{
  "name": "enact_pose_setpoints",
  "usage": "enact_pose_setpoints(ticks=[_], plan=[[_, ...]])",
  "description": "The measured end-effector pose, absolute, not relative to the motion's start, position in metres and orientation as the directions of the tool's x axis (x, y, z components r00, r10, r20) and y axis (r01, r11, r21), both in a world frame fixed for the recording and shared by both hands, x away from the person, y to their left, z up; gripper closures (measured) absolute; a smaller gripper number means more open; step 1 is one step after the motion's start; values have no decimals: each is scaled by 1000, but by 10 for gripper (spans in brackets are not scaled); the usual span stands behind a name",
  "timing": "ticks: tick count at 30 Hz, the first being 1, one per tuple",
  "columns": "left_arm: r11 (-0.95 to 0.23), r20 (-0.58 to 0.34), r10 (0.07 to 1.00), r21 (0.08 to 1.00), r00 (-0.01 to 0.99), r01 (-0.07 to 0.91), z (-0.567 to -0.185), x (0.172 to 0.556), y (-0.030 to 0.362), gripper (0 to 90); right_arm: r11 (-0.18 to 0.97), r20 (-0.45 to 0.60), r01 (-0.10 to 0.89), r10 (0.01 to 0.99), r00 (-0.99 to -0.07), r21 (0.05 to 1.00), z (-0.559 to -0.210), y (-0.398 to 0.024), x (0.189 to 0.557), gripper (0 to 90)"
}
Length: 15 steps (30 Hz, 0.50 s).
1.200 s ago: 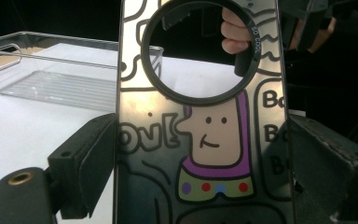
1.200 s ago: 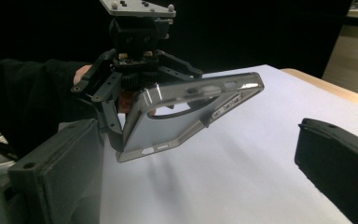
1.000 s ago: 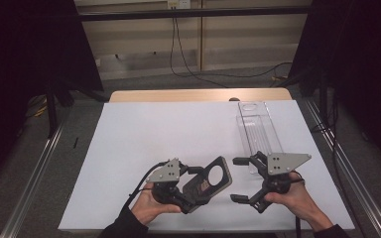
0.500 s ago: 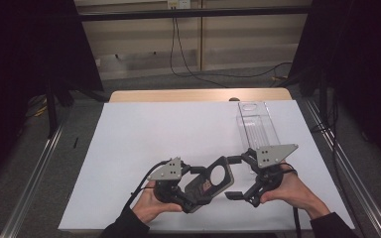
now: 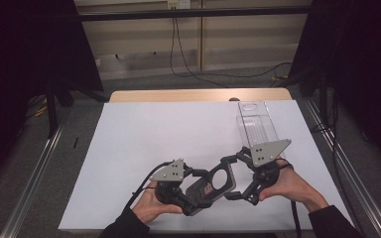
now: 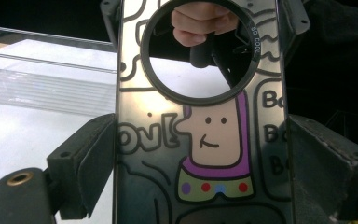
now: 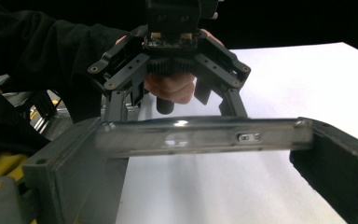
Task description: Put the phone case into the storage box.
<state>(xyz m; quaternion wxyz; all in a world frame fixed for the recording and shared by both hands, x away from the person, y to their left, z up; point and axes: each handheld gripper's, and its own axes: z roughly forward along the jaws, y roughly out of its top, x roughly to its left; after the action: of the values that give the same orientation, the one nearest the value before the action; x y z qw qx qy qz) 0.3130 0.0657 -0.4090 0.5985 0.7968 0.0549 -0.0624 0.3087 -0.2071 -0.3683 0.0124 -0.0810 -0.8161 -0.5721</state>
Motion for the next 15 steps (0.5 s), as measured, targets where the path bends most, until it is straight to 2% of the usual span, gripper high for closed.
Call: enact_pose_setpoints(ticks=[5,11,15], plan=[[-281,-176,-2,945,984,168,-410,313,65,124,349,133,153,80,-988,925,-369,-203,311,30],[-297,-179,-17,940,984,166,-411,311,62,124,367,141,144,35,-989,919,-371,-200,311,92],[-300,-178,-27,940,984,162,-411,312,63,124,366,131,134,32,-991,921,-371,-199,312,99]])
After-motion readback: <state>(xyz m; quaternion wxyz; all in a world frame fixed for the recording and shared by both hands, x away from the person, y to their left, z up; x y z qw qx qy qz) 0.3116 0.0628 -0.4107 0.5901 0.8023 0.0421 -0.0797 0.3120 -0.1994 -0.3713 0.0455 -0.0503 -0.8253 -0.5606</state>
